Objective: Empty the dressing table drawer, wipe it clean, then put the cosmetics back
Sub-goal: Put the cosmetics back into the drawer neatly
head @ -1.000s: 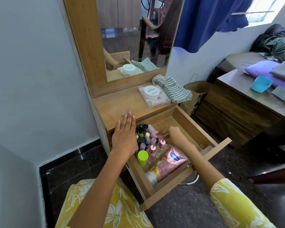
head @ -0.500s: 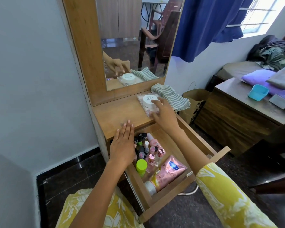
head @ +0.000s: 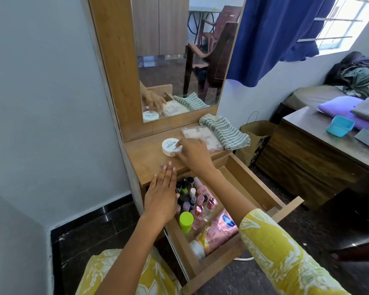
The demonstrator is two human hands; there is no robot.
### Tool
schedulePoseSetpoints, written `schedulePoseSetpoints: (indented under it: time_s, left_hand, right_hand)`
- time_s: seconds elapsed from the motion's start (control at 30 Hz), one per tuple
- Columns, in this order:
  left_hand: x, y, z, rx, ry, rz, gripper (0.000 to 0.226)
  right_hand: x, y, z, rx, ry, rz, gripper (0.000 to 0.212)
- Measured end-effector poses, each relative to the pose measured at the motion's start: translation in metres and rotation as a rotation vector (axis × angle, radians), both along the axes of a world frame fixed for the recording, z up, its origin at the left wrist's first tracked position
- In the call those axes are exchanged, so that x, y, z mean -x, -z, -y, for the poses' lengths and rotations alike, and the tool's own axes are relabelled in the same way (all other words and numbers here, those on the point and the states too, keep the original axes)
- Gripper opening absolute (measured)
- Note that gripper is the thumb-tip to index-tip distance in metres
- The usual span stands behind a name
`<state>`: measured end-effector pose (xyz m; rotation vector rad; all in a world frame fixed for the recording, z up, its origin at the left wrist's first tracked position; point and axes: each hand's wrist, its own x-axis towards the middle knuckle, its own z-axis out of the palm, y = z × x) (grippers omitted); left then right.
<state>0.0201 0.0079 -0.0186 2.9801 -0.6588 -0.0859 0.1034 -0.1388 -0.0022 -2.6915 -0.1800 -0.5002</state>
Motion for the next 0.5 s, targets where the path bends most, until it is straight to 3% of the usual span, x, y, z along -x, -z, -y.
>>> schedulePoseSetpoints:
  time_s: [0.07,0.17,0.27,0.5]
  left_hand:
    - [0.000,0.000,0.000,0.001,-0.001,-0.007,0.075]
    - [-0.001,0.000,0.001,-0.007,-0.006,-0.011,0.073]
    - [-0.001,-0.001,0.003,-0.029,-0.014,0.000,0.070]
    - [-0.001,-0.003,0.004,-0.043,-0.027,-0.007,0.069]
  right_hand:
    - [0.004,0.000,0.013,-0.040,0.047,0.069,0.032]
    - [0.017,0.004,0.037,0.078,0.197,-0.069,0.048]
    - [0.026,0.011,0.047,0.152,0.160,-0.131,0.058]
    - [0.049,0.024,0.041,0.166,0.082,0.003,0.066]
